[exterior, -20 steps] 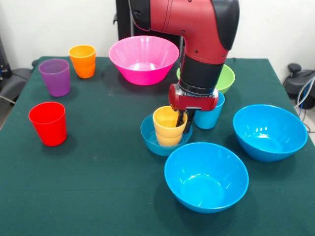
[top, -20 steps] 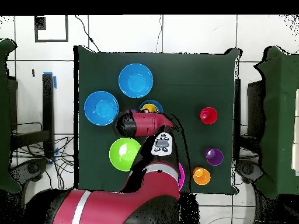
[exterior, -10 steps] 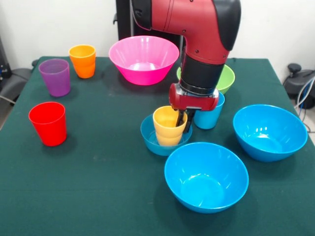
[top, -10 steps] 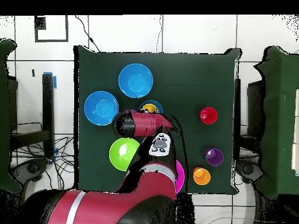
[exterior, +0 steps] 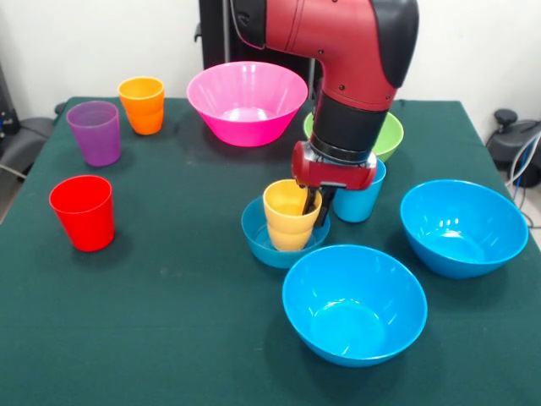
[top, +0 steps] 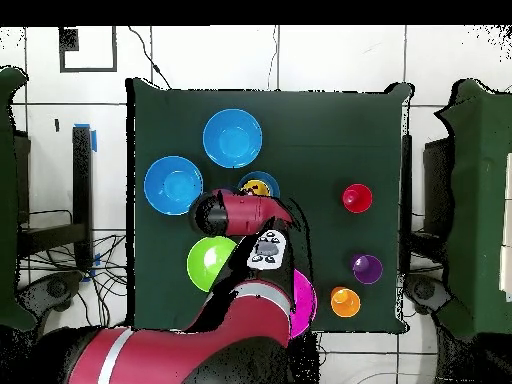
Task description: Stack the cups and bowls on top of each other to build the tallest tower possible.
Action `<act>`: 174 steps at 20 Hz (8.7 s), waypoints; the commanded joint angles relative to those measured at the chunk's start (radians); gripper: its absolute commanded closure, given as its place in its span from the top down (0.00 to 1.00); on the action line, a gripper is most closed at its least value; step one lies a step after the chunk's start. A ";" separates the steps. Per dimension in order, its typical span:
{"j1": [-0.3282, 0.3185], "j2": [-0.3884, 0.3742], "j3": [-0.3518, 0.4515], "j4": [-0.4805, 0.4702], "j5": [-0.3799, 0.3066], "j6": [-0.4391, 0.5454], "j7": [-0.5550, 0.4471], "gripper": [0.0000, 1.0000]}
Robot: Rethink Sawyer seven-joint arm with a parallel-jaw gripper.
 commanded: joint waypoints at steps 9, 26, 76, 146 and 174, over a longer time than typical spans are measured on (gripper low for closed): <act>0.007 0.094 0.052 0.003 0.036 0.029 0.202 0.00; 0.040 0.105 0.008 -0.005 0.063 0.066 0.220 1.00; -0.099 -0.033 0.212 0.116 0.053 0.091 0.169 1.00; -0.060 -0.055 0.212 0.131 0.066 0.051 0.216 1.00; -0.025 -0.050 0.201 0.137 0.091 0.045 0.255 1.00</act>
